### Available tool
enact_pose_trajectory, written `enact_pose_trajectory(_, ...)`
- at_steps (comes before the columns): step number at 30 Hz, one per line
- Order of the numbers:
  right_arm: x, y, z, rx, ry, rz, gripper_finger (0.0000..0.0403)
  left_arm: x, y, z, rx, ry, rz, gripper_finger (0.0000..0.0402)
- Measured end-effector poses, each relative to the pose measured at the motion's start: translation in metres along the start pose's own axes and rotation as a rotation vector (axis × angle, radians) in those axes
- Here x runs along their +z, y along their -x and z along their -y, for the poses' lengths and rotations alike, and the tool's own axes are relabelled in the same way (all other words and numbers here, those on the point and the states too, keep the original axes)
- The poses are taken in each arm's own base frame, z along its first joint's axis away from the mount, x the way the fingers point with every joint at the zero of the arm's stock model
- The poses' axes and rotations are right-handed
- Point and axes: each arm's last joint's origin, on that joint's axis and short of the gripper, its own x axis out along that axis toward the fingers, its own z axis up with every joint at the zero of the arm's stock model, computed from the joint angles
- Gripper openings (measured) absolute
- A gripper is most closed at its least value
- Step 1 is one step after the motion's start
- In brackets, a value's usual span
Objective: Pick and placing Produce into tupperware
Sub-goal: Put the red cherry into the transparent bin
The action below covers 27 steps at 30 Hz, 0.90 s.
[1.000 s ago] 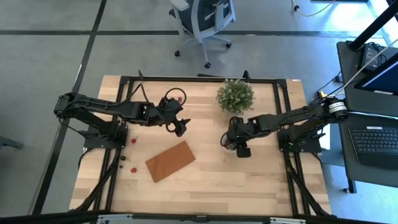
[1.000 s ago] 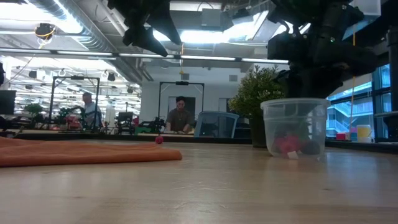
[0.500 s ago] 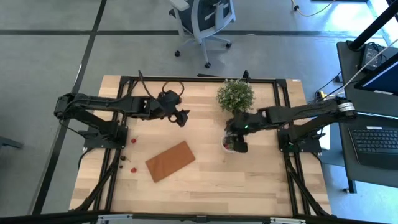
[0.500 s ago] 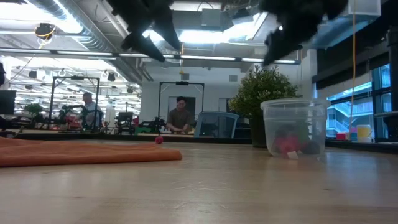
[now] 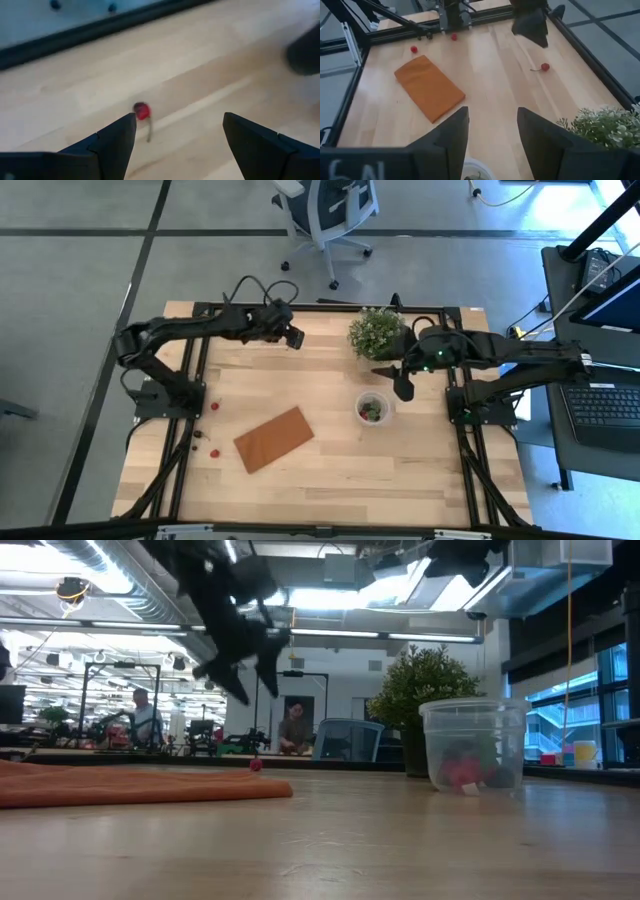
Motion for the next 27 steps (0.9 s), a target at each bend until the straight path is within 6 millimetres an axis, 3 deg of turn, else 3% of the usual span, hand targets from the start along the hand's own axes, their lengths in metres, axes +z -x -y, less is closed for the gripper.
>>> enact_pose_trajectory(10,-0.002,-0.011,0.0,-0.009,-0.004,-0.033,0.0171,0.001,-0.06,-0.024,0.026,0.038,-0.154,0.0286)
enact_pose_trajectory(27,-0.005,-0.042,-0.001,-0.018,0.0,-0.088,0.0171,-0.003,-0.093,-0.022,0.06,-0.017,-0.192,0.0286)
